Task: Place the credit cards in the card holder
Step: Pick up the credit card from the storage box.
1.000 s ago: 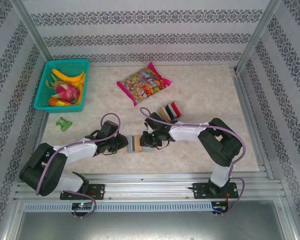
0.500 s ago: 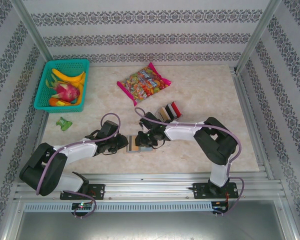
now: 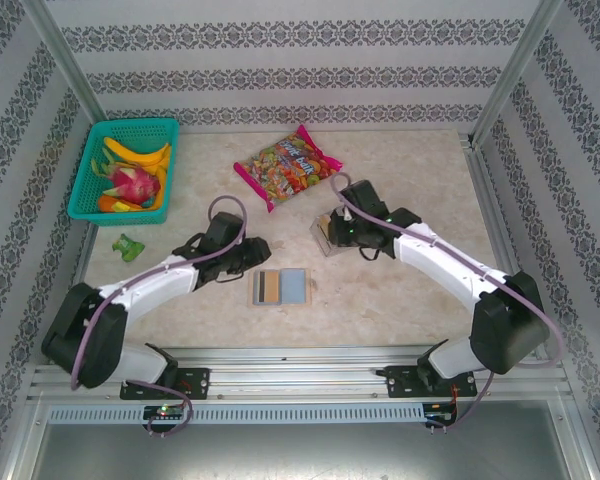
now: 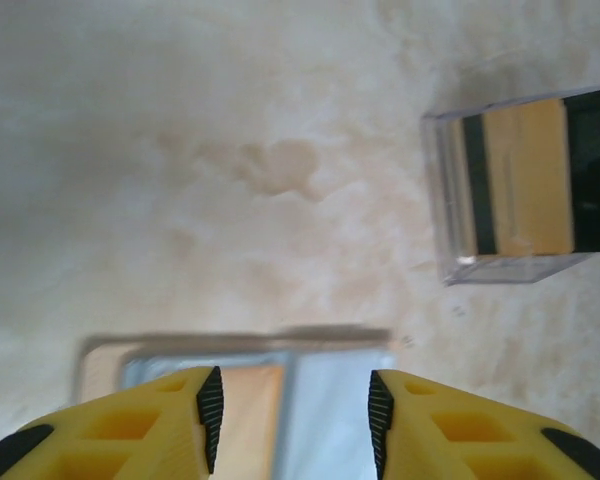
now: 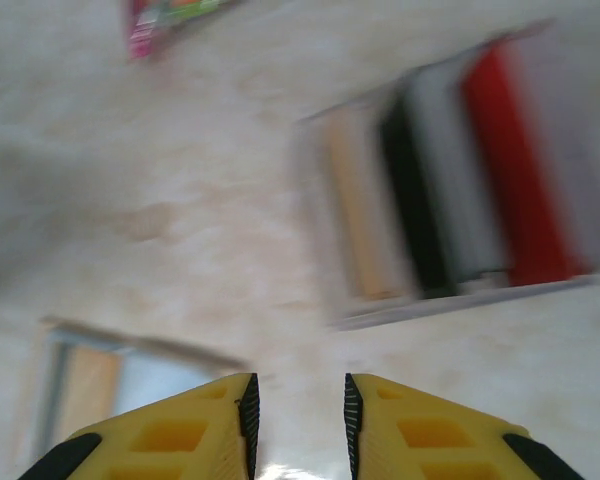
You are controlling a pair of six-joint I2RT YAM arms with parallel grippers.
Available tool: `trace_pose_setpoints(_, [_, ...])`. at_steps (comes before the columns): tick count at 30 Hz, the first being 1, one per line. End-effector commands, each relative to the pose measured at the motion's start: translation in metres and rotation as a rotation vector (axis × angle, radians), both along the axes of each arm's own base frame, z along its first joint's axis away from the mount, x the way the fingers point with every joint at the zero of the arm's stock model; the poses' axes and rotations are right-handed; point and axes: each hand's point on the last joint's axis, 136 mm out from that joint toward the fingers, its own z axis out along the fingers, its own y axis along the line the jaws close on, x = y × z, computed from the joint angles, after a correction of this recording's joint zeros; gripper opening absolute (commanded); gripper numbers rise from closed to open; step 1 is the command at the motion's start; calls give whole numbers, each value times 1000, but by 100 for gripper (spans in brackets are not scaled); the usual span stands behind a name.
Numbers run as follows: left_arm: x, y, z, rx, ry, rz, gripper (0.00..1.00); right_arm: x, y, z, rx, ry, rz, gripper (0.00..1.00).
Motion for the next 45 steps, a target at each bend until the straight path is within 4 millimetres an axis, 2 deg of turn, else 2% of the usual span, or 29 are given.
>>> trace_pose_setpoints(1, [18,-33,2,-51,3,-77,48,2,-24,-2,-128,-4,65,33])
trace_pose_setpoints(5, [49,-72,1,-117,31,-111,50,16,-20,-8,-189,14,127,31])
trace_pose_setpoints(7, [62,-86,-2,-135,40,-124,52,24,-27,-12,-251,15,108,31])
trace_pose_setpoints(8, [67,-93,-3,-141,45,-130,52,26,-22,-13,-244,12,131,30])
trace_pose_setpoints(10, [76,-102,-6,-147,56,-128,52,30,-16,-14,-245,10,149,30])
trace_pose_setpoints(15, [94,-119,-10,-189,62,-128,55,52,-40,-8,-353,-10,53,32])
trace_pose_setpoints(20, [103,-133,-17,-220,87,-145,55,64,-53,-18,-416,23,36,35])
trace_pose_setpoints(24, [108,-138,-20,-224,94,-146,55,71,-55,-25,-437,32,47,40])
trace_pose_setpoints(28, [108,-139,-28,-216,109,-140,55,75,-51,-34,-449,62,70,40])
trace_pose_setpoints(36, [110,-142,-39,-217,128,-139,55,84,-64,-43,-555,65,63,41])
trace_pose_setpoints(45, [108,-141,-53,-212,152,-133,55,86,-64,-56,-587,90,80,41])
